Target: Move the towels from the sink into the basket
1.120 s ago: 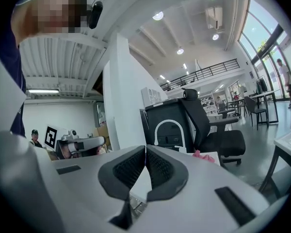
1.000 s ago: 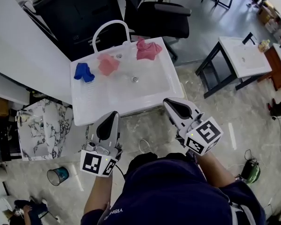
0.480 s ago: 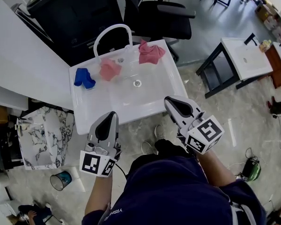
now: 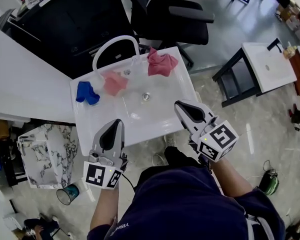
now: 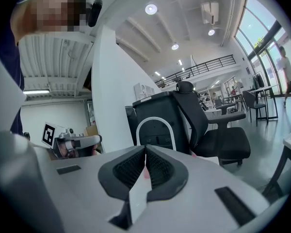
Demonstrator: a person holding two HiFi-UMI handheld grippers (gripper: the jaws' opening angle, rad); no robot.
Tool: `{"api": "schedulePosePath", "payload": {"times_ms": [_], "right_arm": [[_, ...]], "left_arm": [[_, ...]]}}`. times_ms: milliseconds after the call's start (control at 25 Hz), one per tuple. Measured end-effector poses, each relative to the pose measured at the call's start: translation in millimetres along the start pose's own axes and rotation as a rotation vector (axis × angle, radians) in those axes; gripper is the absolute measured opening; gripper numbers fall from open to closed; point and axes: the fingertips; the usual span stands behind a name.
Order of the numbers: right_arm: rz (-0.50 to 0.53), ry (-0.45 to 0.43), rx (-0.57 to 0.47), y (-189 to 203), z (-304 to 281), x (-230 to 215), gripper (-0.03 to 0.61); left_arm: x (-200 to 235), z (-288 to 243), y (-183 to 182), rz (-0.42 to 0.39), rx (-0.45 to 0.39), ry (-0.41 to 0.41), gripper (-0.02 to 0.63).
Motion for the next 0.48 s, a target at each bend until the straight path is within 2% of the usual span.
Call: {"api": "schedulePosePath", "payload": {"times_ms": [480], "right_arm": [[-0.005,-0.041,0.041,0,-37,-92,0.009]], "left_arm": [[5,-97,9,-0.001,0.047,-0.053,0.003]]}}
Point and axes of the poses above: the fingertips, and each gripper's own axes: z backward along the fingers, x to its left, y out of its underside, and after that the axes turned 3 degrees about -y, right-handed
